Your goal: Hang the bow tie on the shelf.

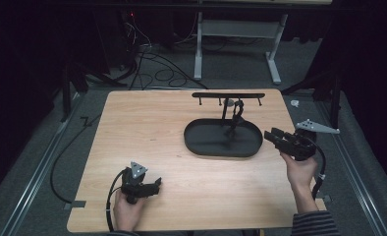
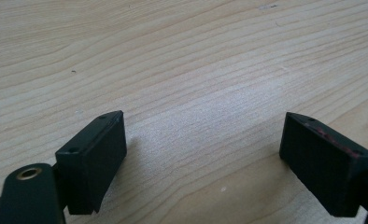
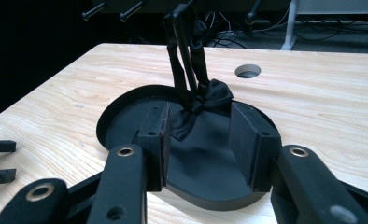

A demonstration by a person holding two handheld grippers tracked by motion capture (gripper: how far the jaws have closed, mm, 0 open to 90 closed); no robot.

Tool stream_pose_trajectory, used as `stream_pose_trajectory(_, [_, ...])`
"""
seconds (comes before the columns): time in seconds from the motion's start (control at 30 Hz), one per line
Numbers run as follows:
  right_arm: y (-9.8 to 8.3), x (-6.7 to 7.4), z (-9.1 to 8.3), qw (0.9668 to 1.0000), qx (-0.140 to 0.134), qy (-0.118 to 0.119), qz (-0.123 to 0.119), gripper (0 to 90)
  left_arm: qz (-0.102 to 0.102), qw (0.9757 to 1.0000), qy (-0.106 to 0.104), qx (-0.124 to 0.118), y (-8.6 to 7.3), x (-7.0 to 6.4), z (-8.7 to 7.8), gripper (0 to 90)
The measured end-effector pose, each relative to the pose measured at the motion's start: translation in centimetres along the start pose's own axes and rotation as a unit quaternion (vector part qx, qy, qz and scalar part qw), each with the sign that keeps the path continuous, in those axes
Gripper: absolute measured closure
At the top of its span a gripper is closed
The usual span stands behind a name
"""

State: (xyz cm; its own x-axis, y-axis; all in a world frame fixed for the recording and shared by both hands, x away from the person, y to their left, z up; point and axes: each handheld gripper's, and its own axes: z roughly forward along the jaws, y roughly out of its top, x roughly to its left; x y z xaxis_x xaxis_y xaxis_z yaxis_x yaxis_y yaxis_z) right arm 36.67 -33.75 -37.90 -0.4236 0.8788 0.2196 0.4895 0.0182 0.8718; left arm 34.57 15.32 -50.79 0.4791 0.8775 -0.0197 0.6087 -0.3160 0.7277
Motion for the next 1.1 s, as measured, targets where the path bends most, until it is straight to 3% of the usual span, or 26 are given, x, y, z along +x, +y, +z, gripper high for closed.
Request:
stream_pose_trajectory(0.47, [-1.1,0.0,-1.0,0.9999,-0.011,0.004,0.010,60.0,0.000,1.0000,0.000,0.000,0.0,0.0,0.0,15.2])
stream_pose_trajectory(1.1, [-1.9,0.3,-2.3,0.9998,-0.015,0.007,0.006,58.9,0.000,1.0000,0.000,-0.001,0.0,0.0,0.0,15.2])
